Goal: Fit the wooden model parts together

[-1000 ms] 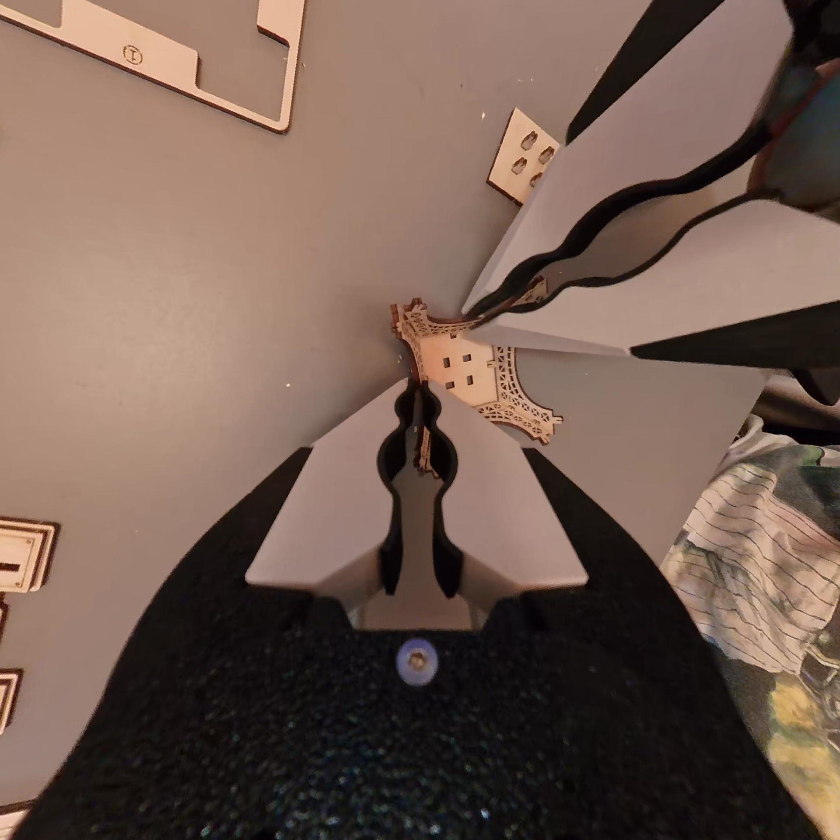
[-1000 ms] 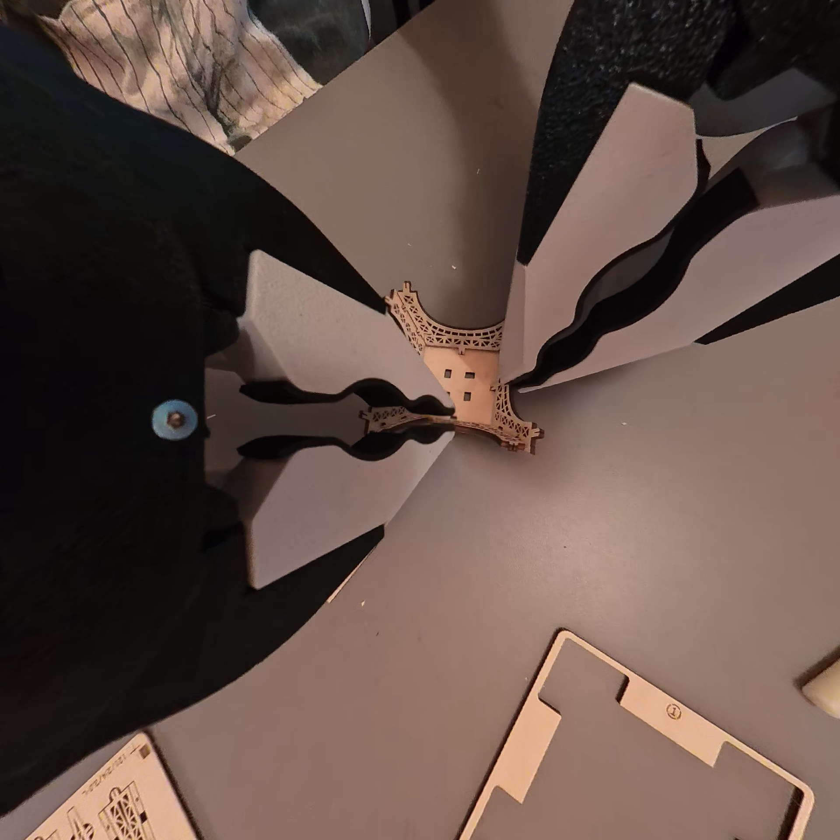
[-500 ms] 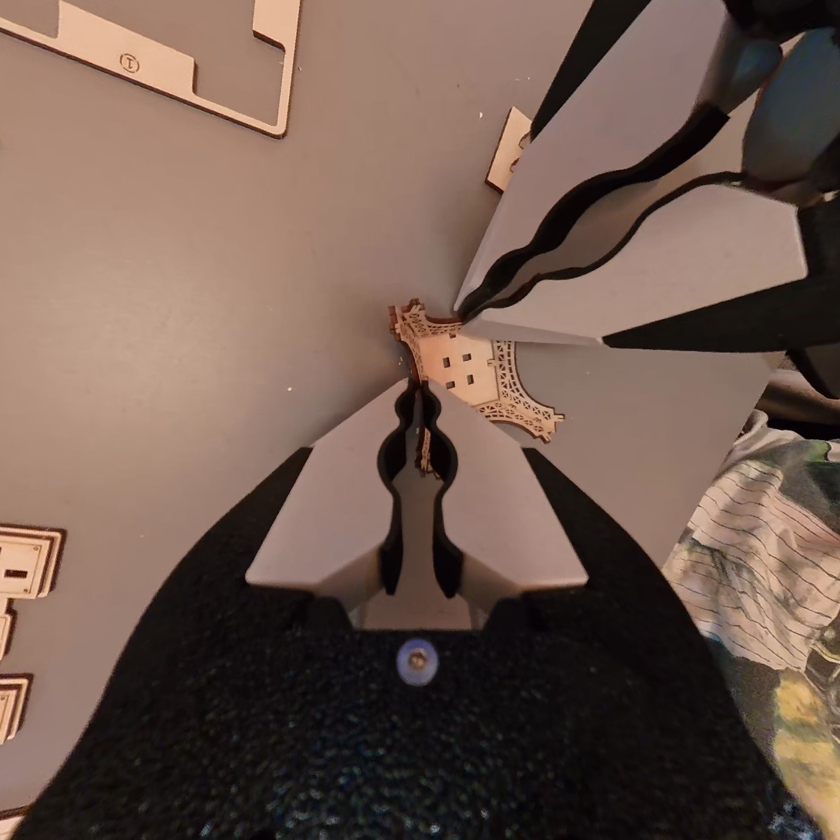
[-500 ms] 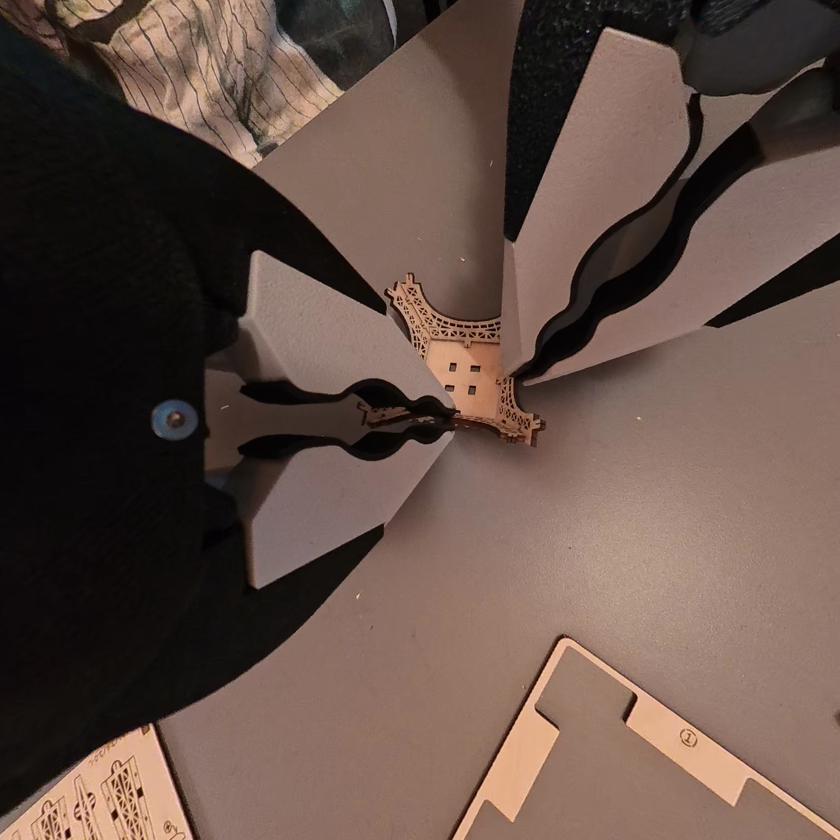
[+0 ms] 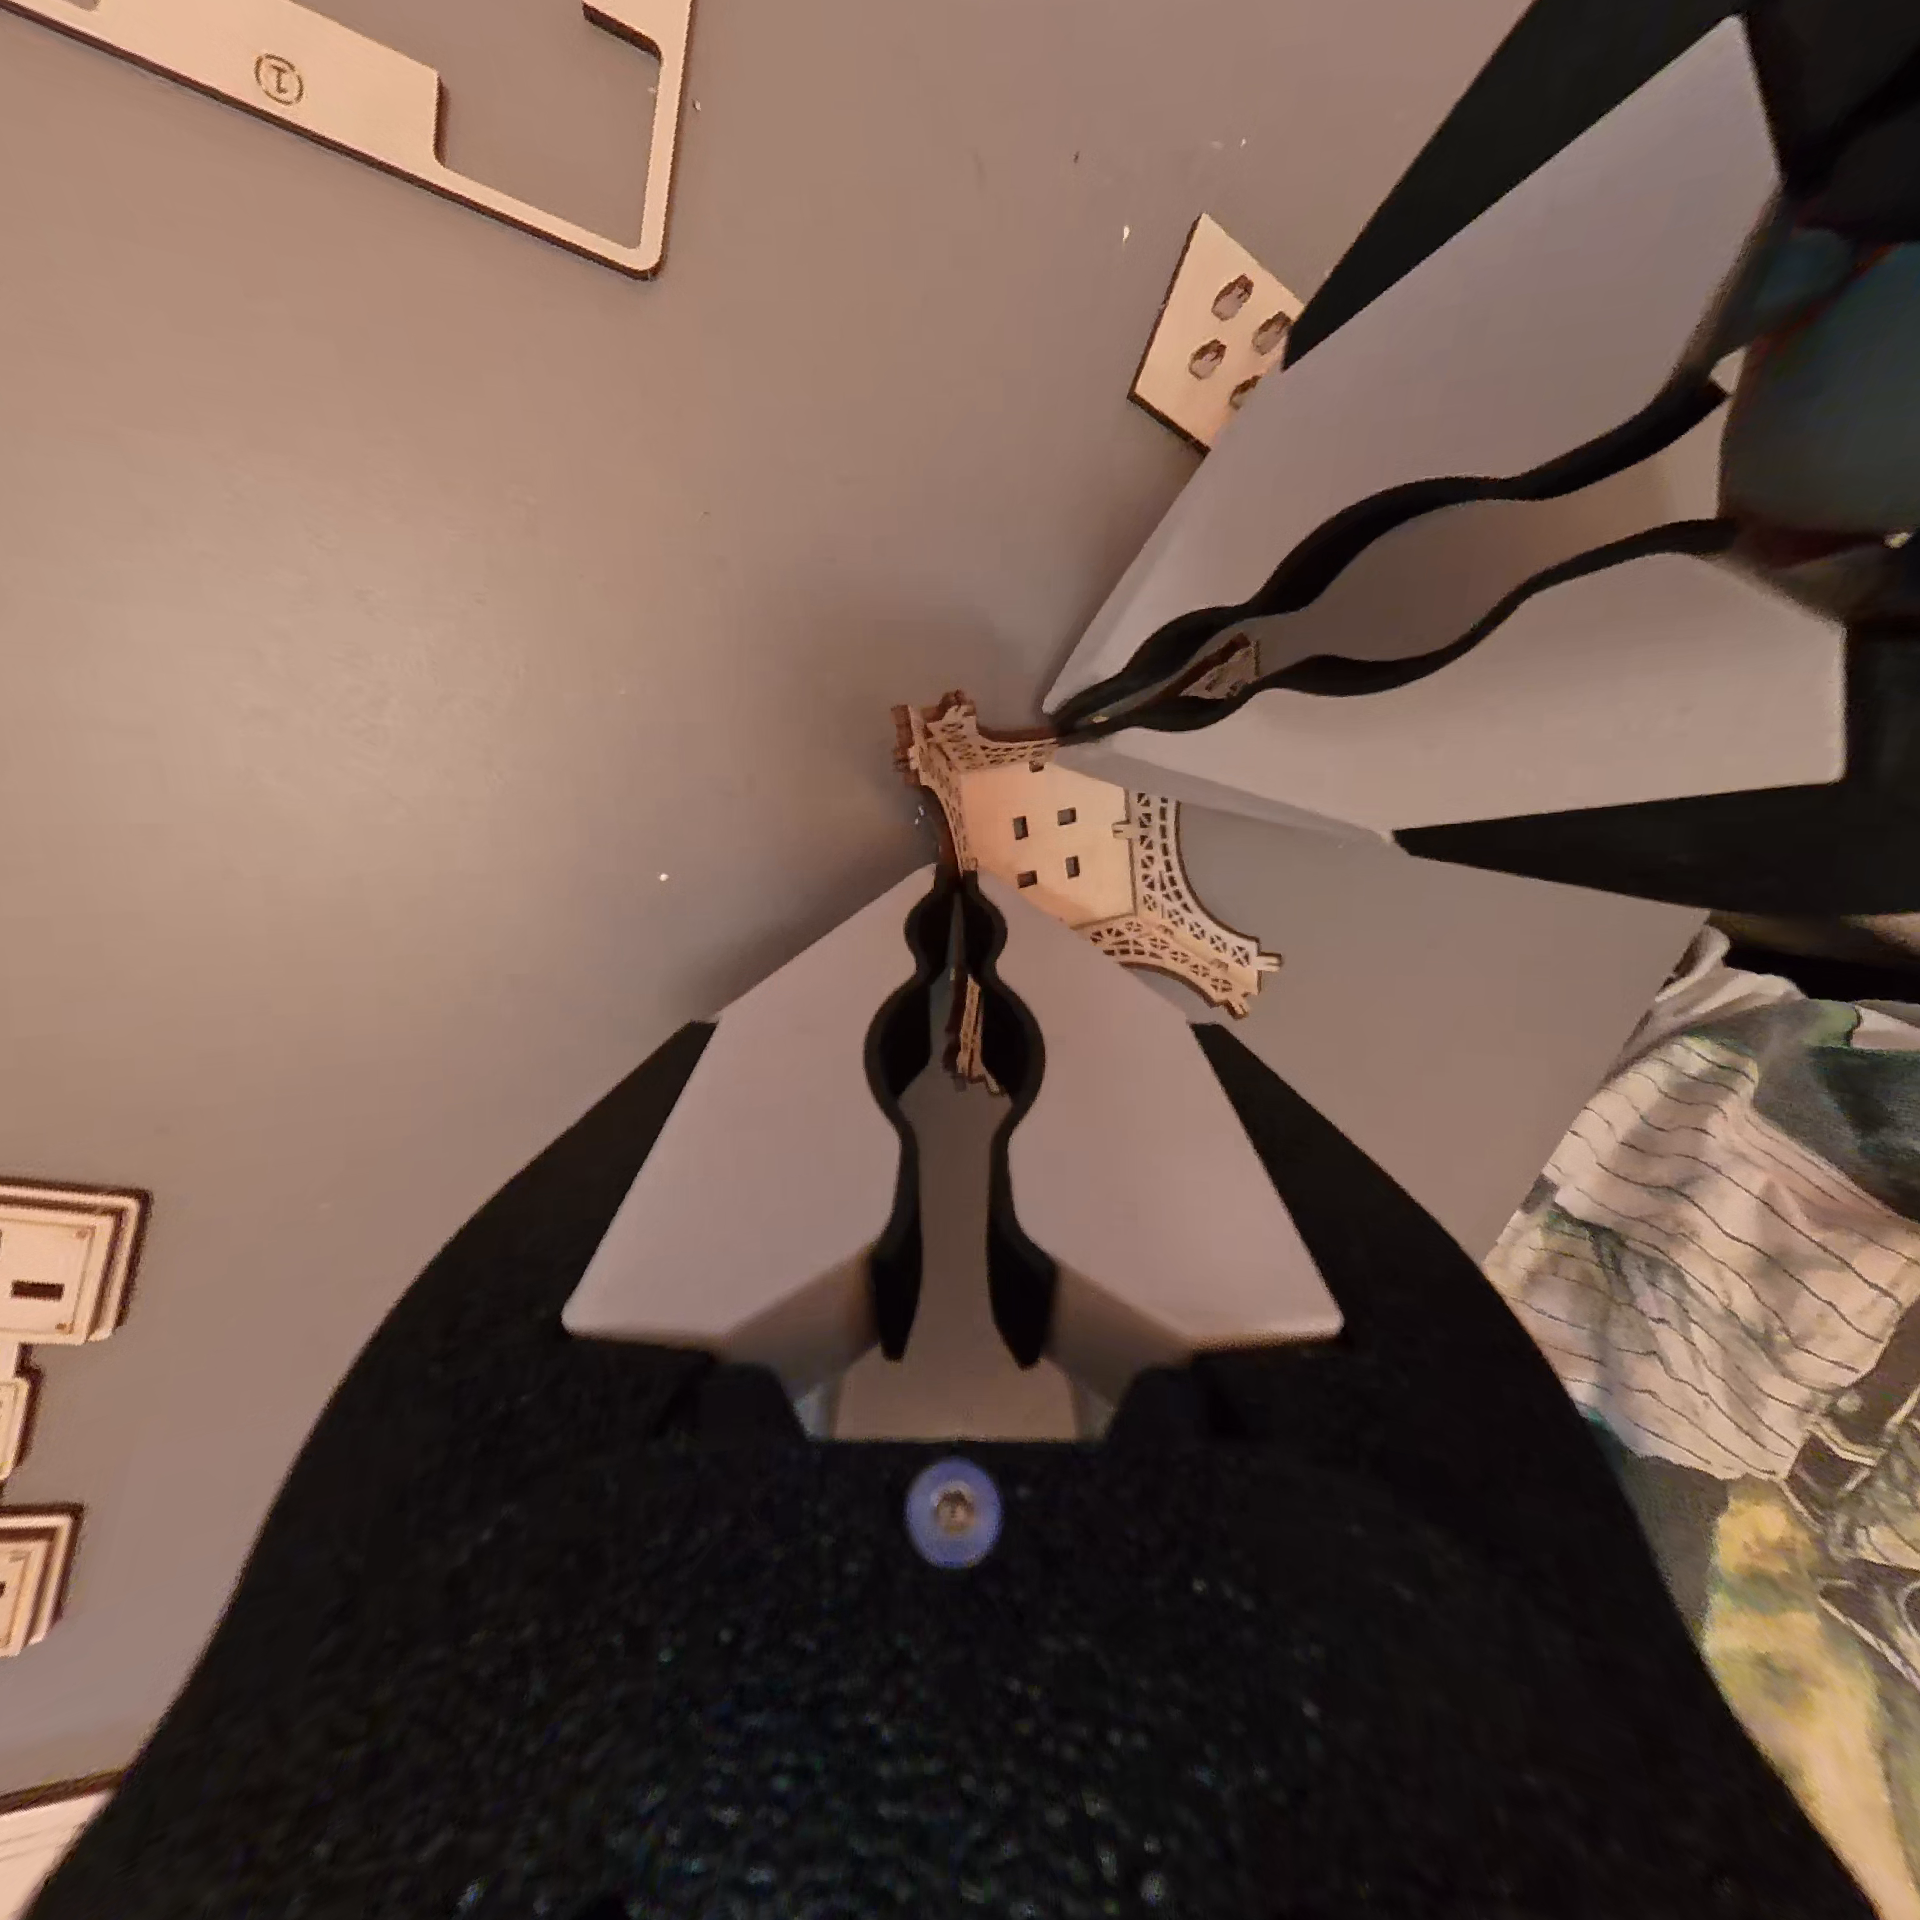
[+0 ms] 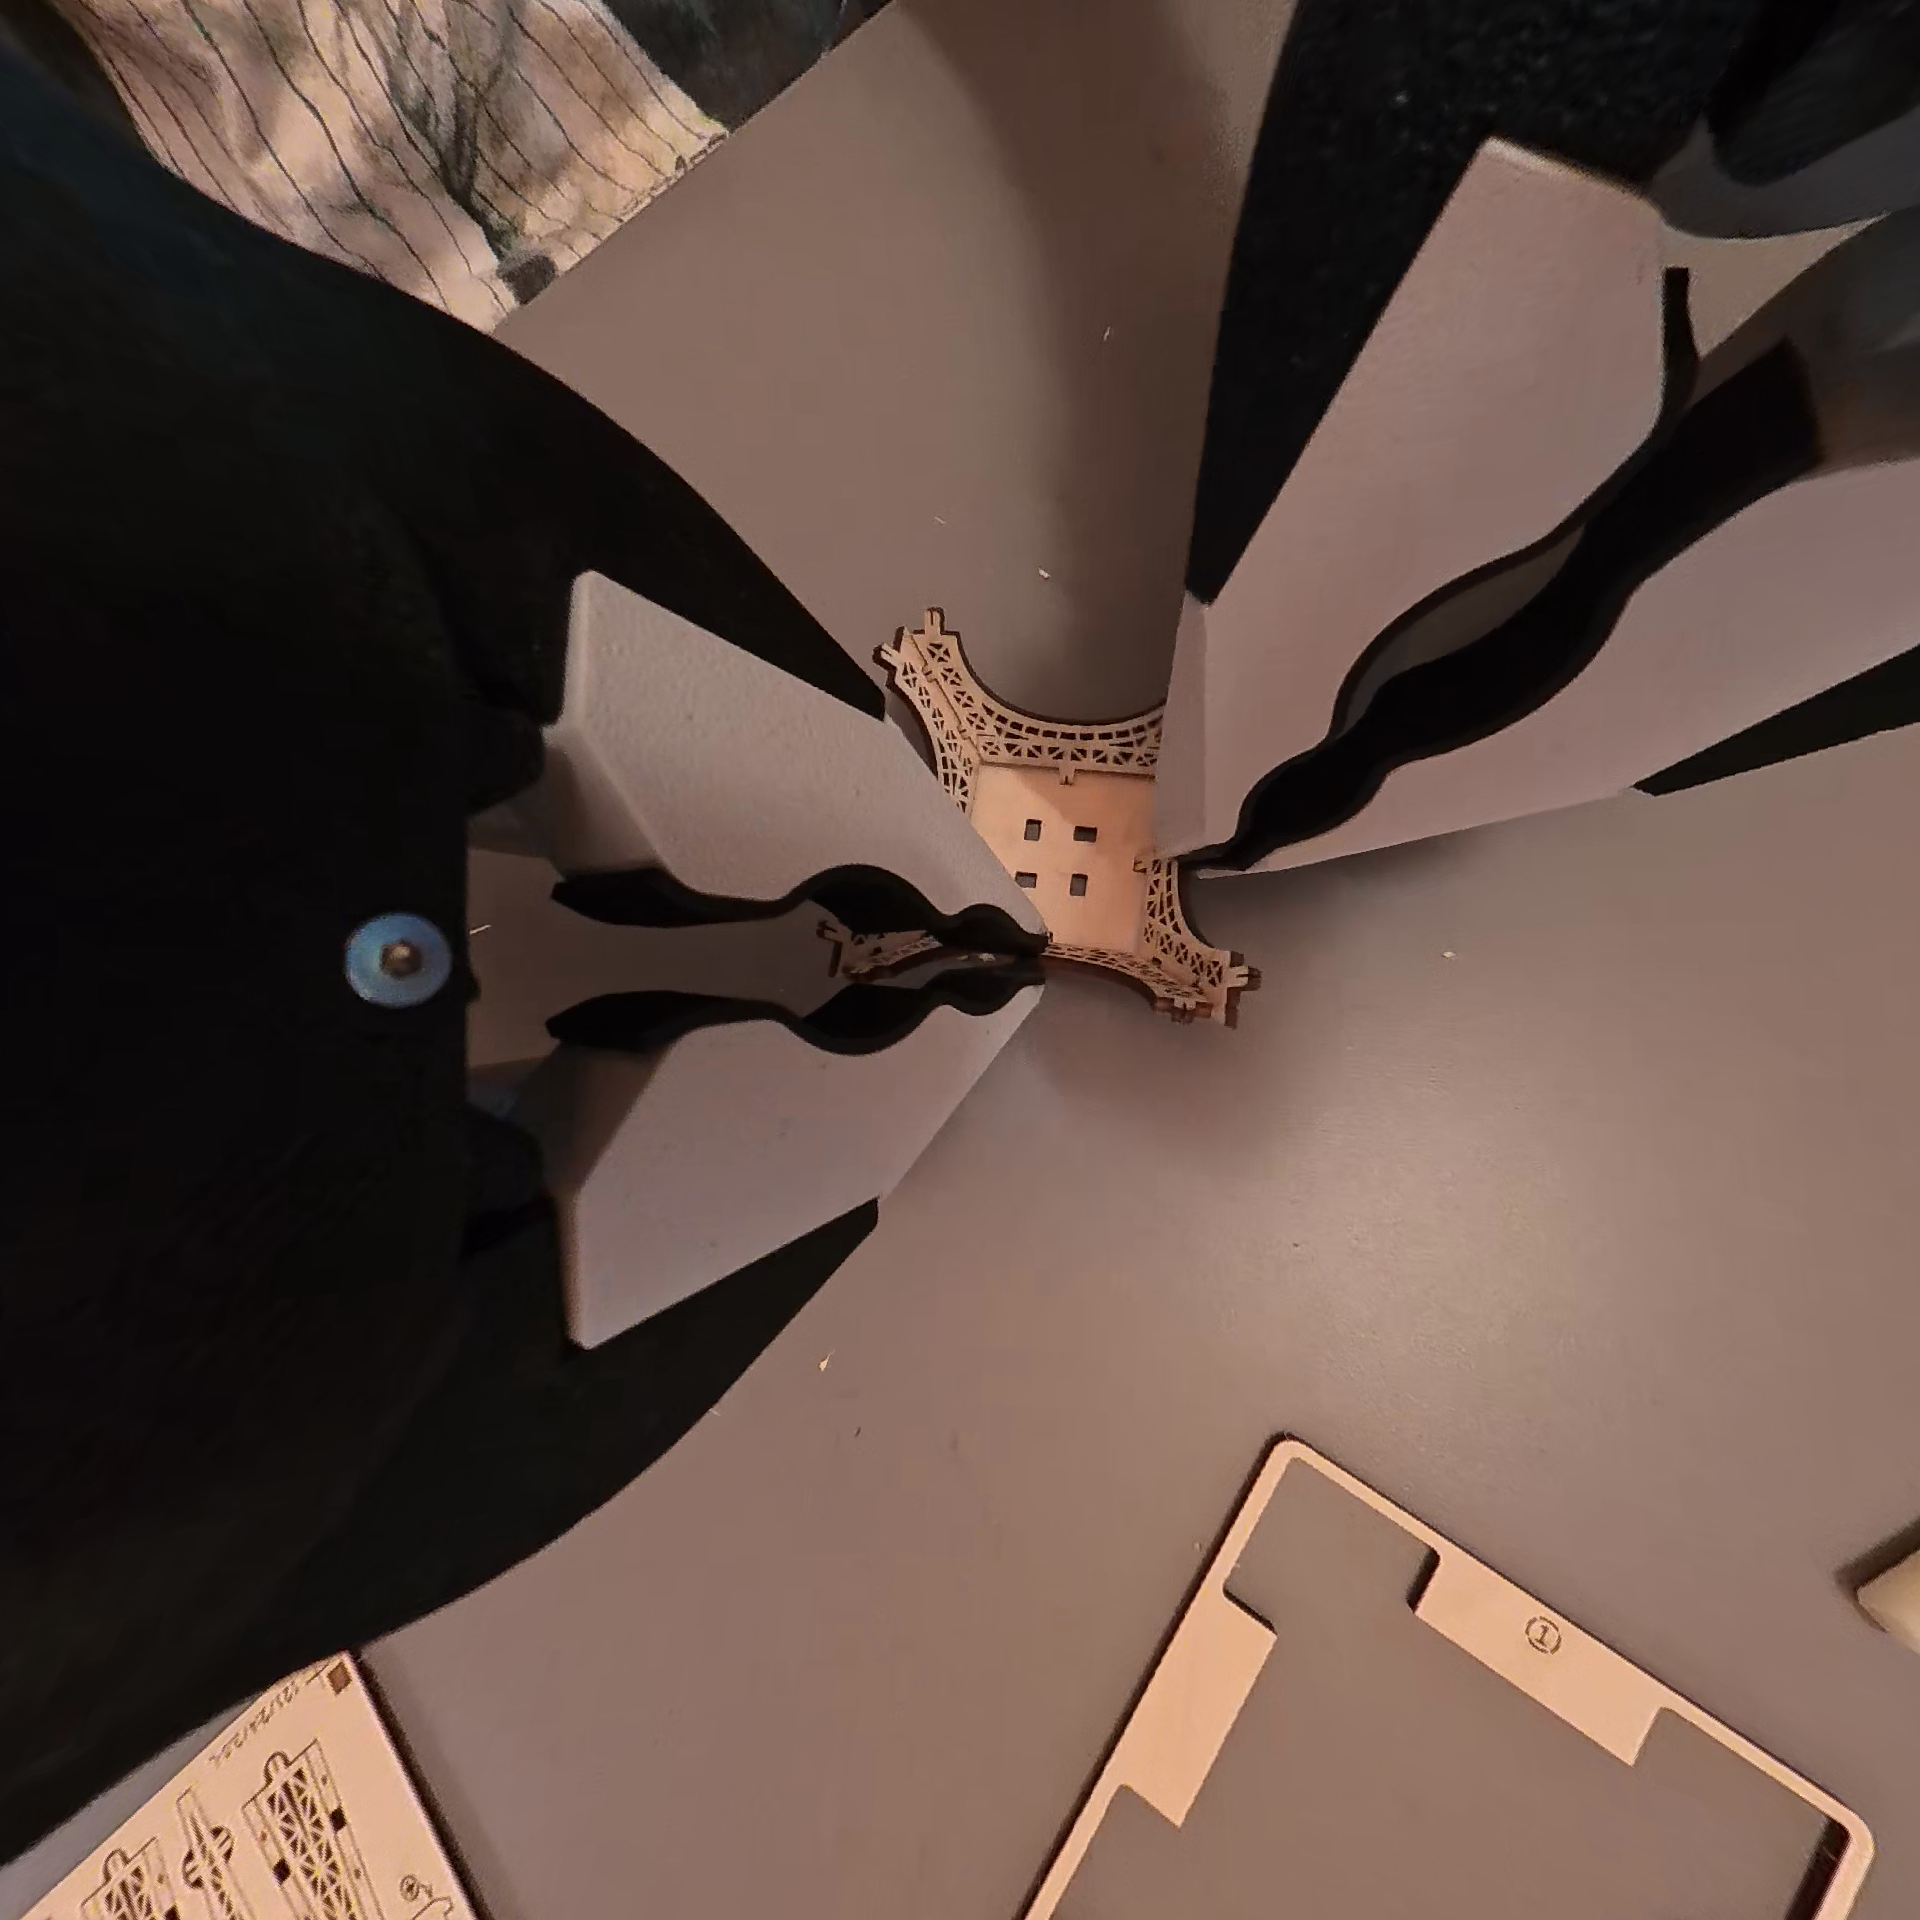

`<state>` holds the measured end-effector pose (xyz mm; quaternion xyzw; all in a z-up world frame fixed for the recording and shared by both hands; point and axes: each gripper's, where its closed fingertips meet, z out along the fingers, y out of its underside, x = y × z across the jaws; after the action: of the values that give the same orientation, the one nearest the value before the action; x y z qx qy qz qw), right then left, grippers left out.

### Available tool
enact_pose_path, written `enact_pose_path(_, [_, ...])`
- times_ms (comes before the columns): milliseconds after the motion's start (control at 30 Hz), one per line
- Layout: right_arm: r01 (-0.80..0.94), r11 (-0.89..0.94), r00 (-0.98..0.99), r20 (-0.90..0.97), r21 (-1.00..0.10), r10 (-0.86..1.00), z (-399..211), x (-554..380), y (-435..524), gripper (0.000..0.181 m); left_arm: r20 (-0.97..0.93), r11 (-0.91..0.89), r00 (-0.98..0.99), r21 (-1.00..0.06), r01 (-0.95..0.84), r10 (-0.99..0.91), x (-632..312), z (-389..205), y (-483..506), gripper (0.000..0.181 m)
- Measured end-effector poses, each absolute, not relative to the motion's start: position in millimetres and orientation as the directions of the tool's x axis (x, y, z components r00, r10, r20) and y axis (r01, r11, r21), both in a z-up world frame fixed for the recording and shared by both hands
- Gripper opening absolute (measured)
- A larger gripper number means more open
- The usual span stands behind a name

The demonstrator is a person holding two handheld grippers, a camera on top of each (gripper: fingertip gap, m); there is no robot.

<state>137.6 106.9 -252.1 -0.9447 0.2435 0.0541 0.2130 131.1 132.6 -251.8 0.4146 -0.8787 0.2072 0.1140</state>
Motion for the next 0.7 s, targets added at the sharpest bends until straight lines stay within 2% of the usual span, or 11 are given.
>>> enact_pose_path(33, [-0.485, -0.789, 0.874, -0.211, -0.378, -0.437, -252.2, 137.6, 106.9, 0.001, 0.381, 0.565, -0.625, -0.269, -0.78, -0.682, 131.0, -251.8, 132.7, 0.0])
enact_pose_path(100, [-0.488, -0.786, 0.873, -0.216, -0.38, -0.438, -252.2, 137.6, 106.9, 0.001, 0.389, 0.56, -0.621, -0.272, -0.783, -0.681, 131.2, -251.8, 132.8, 0.0])
enact_pose_path(200, [-0.479, -0.792, 0.878, -0.2, -0.38, -0.435, -252.1, 137.7, 106.9, 0.001, 0.38, 0.561, -0.62, -0.267, -0.784, -0.687, 131.4, -255.6, 136.3, 0.01])
enact_pose_path(300, [-0.473, -0.798, 0.881, -0.195, -0.374, -0.431, -252.2, 137.8, 106.9, 0.001, 0.404, 0.555, -0.627, -0.294, -0.778, -0.666, 131.0, -255.2, 130.7, 0.001])
enact_pose_path(700, [-0.463, -0.803, 0.886, -0.179, -0.377, -0.427, -252.4, 137.4, 109.1, 0.001, 0.33, 0.616, -0.684, -0.298, -0.73, -0.651, 130.0, -256.5, 134.3, 0.001])
